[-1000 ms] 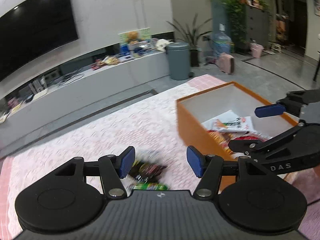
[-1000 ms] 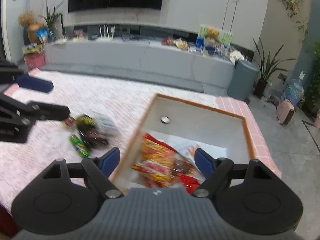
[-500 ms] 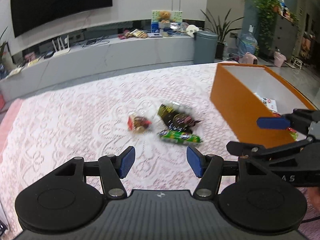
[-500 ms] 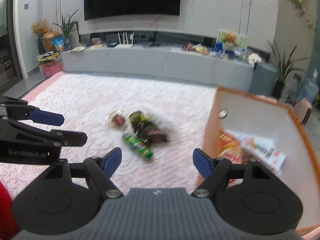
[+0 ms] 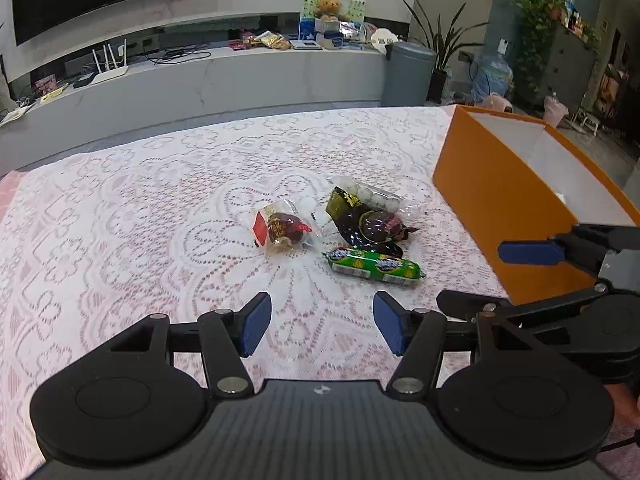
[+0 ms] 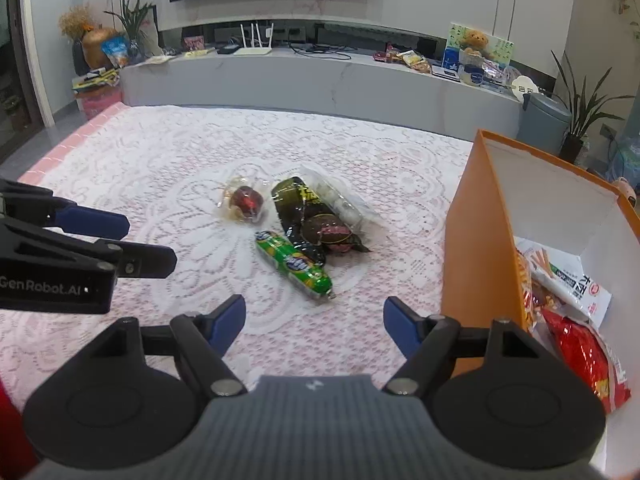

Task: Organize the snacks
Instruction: 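Move both open grippers back toward the remaining snack pile, then grasp the red-labelled meat pack with the left gripper while the right gripper grasps the clear ball bag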

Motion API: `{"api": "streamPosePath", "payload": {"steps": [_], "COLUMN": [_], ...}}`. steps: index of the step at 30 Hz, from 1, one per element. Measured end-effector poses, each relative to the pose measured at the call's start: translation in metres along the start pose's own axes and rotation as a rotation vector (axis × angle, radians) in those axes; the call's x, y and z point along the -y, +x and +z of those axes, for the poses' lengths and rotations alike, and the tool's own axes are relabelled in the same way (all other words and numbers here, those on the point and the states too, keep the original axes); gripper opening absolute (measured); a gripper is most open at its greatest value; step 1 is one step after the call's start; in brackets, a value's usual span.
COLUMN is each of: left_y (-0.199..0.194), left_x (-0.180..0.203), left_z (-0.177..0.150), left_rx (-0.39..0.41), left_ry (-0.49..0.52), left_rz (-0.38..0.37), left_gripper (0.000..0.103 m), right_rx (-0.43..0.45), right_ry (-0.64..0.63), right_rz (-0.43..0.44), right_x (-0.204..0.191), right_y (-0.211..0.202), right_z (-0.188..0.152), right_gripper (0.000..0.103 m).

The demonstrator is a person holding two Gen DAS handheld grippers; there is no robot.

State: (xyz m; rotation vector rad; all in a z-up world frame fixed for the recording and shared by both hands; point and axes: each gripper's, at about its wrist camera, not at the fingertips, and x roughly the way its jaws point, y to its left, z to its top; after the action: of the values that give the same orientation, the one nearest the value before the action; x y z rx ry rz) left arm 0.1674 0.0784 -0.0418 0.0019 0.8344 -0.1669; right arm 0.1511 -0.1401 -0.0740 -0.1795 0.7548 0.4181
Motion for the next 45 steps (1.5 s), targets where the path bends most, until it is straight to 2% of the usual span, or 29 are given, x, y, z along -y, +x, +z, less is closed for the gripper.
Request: {"api": "streamPosePath", "payload": {"steps": [5,15,19,29,36,42,45], "left_y": [0.020,0.062,0.078,0.111,0.114,0.113,0.113], "left_x": [-0.007,-0.026,-0.035,-0.046,-0.050,-0.046,-0.040], "left_z": [0.019,0.054,0.062,0.058,0.057,0.056,0.057], "left_rx": [-0.009,-0.035,-0.051,-0.110,-0.088,-0.079,-0.078], "left_ry": [0.014,-0.005,-0.018,-0.054,-0.093,-0.100,-0.075], "left_rz": [0.027,-0.035,-0.025,-0.049,-0.051,-0.049,-0.035], "left_gripper": [0.068,0.068,0.068,0.068,0.068,0.061,0.058], "right_rx": [0.009,0.000,-0.032,-0.071,-0.067,-0.078,-0.079], "right_ry": [0.002,0.012,0.017,0.004,0.039,0.103,0.085], "right_rz": [-0.012,-0.066,-0.081,-0.079,-0.039,0.008,0.018], "right_x": [0.005,0.019,0.025,0.027,0.031,0.038,0.035], "right_y": [0.017,0.060,0.083,0.121,0.128,0.133,0.132], "right_z": [0.021,0.059,0.071,0.076,0.074,0.073,0.074], "right_gripper": [0.072,0.071,0.068,0.068,0.066,0.064,0.052]}}
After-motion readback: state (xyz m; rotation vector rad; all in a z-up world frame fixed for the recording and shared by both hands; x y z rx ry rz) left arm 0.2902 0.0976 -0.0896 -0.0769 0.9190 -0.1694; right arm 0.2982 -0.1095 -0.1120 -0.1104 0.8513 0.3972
